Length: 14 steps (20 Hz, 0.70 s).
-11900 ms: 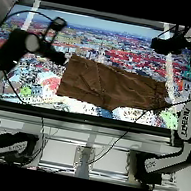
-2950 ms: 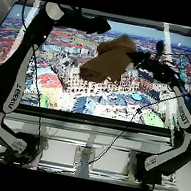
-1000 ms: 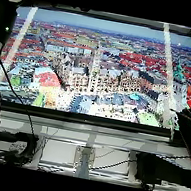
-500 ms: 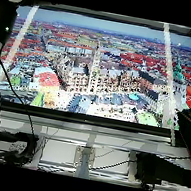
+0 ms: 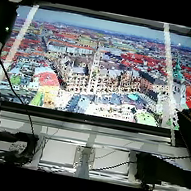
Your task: Fold the clothes and pants, and hang the long-sleeved shirts on hangers.
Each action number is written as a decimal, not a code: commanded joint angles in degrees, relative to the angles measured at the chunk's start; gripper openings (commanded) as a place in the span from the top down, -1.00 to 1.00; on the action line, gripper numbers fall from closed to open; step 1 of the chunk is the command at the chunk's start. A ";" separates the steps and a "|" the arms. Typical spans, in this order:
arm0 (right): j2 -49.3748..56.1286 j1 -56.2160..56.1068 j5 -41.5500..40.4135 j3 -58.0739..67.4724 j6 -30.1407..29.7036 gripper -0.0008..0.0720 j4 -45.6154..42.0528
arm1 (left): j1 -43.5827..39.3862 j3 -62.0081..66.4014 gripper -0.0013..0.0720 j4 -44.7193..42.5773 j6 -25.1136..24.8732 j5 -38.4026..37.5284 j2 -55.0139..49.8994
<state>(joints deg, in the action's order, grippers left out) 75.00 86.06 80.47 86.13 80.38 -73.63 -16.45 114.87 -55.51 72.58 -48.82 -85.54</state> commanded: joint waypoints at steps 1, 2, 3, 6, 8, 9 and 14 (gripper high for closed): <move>0.11 -11.15 -2.45 2.71 -6.62 0.89 11.61 | 0.00 0.02 -0.31 0.00 0.02 0.28 0.04; 0.04 -15.78 -2.40 4.70 -6.60 0.89 12.00 | 0.00 0.02 -0.31 0.00 0.02 0.28 0.04; 0.00 -21.16 -2.03 7.41 -6.58 0.89 11.74 | 0.00 0.02 -0.31 0.00 0.02 0.28 0.04; -0.79 -37.92 0.02 15.32 -6.51 0.89 7.89 | 0.00 0.02 -0.31 0.00 0.02 0.26 0.04; -2.29 -48.04 0.55 18.16 -6.54 0.89 4.55 | 0.00 0.02 -0.31 0.00 0.02 0.26 0.04; -3.15 -52.76 0.46 18.82 -6.80 0.89 0.66 | 0.00 0.02 -0.31 0.02 0.02 0.26 0.04; -4.74 -58.07 1.42 18.86 -8.04 0.88 -16.46 | 0.00 0.02 -0.31 0.02 0.02 0.24 0.02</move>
<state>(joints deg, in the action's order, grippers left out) 71.07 31.77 81.43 104.14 72.86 -82.46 -16.45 114.87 -55.48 72.60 -48.58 -85.54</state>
